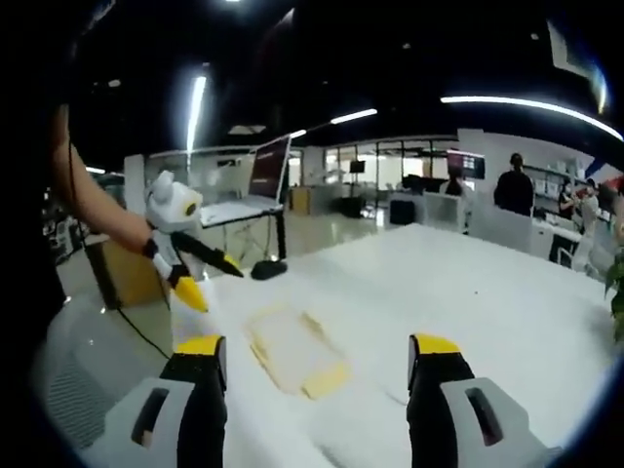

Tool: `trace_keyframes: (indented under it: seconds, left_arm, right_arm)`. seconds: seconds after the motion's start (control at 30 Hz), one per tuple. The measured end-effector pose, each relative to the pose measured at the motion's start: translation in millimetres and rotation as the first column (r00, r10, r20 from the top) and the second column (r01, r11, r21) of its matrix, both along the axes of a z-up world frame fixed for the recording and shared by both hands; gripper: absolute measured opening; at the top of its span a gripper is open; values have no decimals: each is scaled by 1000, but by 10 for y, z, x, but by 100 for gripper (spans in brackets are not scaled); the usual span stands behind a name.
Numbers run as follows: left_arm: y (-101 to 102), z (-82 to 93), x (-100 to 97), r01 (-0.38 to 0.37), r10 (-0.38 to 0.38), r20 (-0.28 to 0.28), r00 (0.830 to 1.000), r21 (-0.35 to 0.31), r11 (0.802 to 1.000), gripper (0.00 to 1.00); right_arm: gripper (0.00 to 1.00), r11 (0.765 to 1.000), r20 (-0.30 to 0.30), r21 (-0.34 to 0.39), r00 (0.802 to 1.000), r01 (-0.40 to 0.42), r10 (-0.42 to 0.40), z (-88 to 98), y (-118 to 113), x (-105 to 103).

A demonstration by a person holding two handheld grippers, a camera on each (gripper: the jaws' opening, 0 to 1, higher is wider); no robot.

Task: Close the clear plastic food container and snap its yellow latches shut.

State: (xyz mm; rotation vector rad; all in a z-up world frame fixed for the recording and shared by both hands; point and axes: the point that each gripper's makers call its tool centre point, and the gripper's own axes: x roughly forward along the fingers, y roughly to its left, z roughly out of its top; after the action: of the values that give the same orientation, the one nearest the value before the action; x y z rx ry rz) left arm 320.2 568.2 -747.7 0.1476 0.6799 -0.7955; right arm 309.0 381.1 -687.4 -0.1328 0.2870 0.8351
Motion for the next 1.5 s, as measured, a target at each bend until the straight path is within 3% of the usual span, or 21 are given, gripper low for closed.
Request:
trace_keyframes:
  seconds: [0.77,1.5]
  left_arm:
    - [141,-84,210,17,-16,-11,1000,11,1000,78]
    - [200,-269,296,136,-133,-41,990,98,986,78]
  right_arm:
    - [76,998,2,-47,1000,-31,31,-77,297,250]
    - [74,986,-26,-134,995,-100,97,-290,406,288]
